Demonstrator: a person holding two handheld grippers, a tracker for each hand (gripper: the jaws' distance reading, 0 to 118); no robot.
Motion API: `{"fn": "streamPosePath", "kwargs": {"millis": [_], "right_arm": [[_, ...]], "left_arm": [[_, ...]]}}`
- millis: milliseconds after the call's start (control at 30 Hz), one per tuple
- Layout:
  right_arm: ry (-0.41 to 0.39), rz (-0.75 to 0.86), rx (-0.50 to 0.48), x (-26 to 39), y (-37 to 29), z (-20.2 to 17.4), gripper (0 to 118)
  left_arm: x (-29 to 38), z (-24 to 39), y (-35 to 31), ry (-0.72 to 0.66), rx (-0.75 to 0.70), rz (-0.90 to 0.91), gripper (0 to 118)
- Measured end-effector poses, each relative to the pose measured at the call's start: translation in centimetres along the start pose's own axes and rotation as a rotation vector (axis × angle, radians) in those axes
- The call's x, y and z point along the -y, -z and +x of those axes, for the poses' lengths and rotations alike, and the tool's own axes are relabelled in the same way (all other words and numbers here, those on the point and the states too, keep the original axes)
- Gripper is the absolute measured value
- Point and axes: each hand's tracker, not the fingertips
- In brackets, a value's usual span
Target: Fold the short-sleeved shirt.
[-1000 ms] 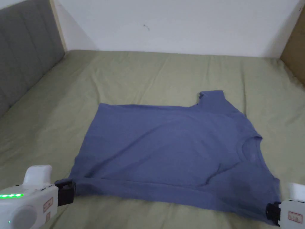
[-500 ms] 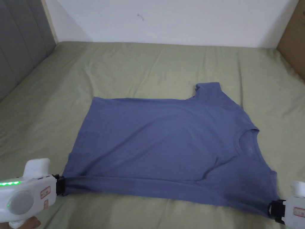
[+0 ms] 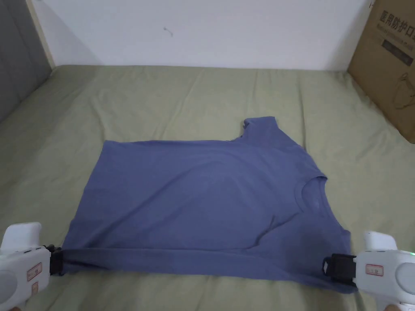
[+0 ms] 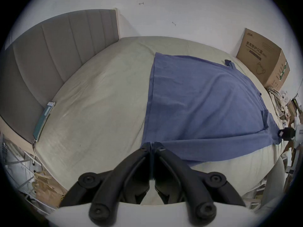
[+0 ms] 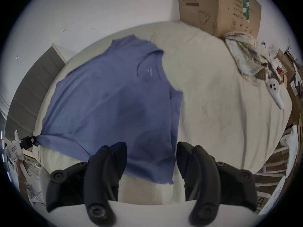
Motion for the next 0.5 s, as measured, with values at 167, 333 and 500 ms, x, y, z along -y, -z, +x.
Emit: {"fn": "streamPosePath", "kwargs": {"millis": [167,333,500], "right_arm": [[-0.020,-0.011,0.002,0.1,-0.9,-0.6,8],[-0.029,0.053,-0.010,-2.5,-3.1,-1.2,8],[-0.023,0.092,-0.037,-6.2,-3.7,-1.9,8]], "left_arm": [[-0.1,0.0,-0.5,0.004,-0.002,-0.004,2],[-1.3,0.6,-1.1,0.043,-0.018,0.014,2],[-4.6,0.7,-1.2,0.036,-0.022,0.046,2]]}}
